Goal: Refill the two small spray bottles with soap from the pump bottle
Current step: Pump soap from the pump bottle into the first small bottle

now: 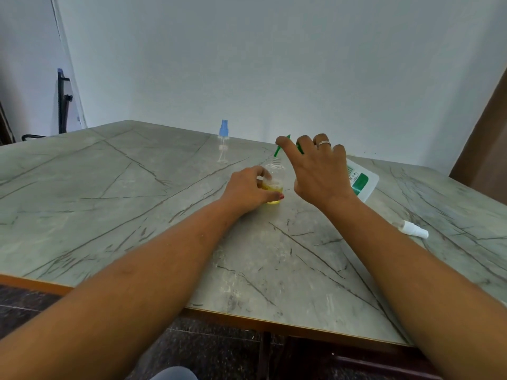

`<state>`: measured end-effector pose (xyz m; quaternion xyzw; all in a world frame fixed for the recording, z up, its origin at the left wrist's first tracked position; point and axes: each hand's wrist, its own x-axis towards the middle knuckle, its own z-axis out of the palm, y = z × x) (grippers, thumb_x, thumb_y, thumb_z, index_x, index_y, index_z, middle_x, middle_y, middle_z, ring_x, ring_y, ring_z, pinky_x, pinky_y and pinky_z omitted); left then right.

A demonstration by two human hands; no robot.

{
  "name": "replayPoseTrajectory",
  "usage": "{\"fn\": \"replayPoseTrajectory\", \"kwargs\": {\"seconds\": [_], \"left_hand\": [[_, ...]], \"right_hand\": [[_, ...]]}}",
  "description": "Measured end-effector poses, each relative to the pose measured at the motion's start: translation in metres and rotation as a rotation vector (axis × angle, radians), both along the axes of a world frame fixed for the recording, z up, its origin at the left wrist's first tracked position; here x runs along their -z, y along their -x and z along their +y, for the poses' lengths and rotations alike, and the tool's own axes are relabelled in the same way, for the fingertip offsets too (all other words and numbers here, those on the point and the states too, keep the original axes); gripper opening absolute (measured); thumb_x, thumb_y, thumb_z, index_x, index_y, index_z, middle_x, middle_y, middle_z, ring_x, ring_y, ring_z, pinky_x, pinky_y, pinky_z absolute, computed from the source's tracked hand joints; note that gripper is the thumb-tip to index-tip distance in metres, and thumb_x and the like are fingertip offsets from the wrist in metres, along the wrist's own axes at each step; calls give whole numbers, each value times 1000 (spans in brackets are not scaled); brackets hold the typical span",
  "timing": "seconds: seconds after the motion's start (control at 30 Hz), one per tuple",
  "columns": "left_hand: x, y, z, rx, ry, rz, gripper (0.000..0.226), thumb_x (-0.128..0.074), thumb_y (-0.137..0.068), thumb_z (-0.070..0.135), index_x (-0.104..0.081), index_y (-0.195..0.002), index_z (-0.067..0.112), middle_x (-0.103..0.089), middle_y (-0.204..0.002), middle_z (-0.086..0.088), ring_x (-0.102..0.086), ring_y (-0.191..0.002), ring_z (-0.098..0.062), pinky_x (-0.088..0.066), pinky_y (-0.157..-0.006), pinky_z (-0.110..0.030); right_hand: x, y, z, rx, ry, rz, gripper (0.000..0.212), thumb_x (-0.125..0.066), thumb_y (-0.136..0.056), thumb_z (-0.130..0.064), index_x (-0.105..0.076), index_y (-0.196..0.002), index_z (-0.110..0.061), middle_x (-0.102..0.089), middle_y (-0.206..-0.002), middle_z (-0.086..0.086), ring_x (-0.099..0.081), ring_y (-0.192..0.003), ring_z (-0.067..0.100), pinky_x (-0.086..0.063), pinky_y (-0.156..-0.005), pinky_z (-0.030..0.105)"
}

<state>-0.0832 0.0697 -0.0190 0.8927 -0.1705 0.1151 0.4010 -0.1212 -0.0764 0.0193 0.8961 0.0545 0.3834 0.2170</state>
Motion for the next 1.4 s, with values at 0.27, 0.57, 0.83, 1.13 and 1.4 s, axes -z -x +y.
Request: {"fn": "replayPoseTrajectory", "kwargs": {"seconds": [0.27,0.57,0.83,1.13,1.4], "left_hand": [[0,-1,-1,4,-1,4,55,-75,-71,44,-54,-117,22,-58,-121,-3,-51,-93,-12,-40,-76,-20],[3,-3,-1,-2,6,0,55,-75,-70,46,-55,-116,23,-58,-121,-2,-52,-93,-12,-40,-76,-20],[4,-4,-1,-1,16,-1,54,-76,-68,46,-55,-113,24,-58,-120,-1,-52,-92,-13,-40,-74,-19],[3,-3,-1,-1,7,-3,57,-76,-69,44,-55,-117,22,-58,-123,-2,-51,-92,-11,-40,-75,-18],[2,-1,0,10,15,-3,57,-76,-69,43,-55,-118,21,-58,-123,-3,-51,-93,-11,-41,-76,-19]], "right_hand": [[-3,2,-2,-1,53,-25,75,-72,-70,-29,-27,-130,-29,-54,-117,11,-52,-107,34,-47,-80,46],[-1,1,-5,0,57,-16,80,-73,-69,-27,-23,-131,-29,-54,-115,11,-52,-105,34,-47,-78,47],[0,3,1,6,-13,23,78,-70,-71,-25,-22,-133,-28,-52,-118,9,-50,-107,33,-47,-79,45],[-3,4,0,2,8,2,73,-71,-70,-26,-28,-130,-29,-55,-115,12,-52,-105,34,-47,-78,45],[0,4,-2,-5,-8,29,78,-69,-71,-25,-23,-134,-31,-53,-117,10,-50,-107,33,-47,-79,45]]}}
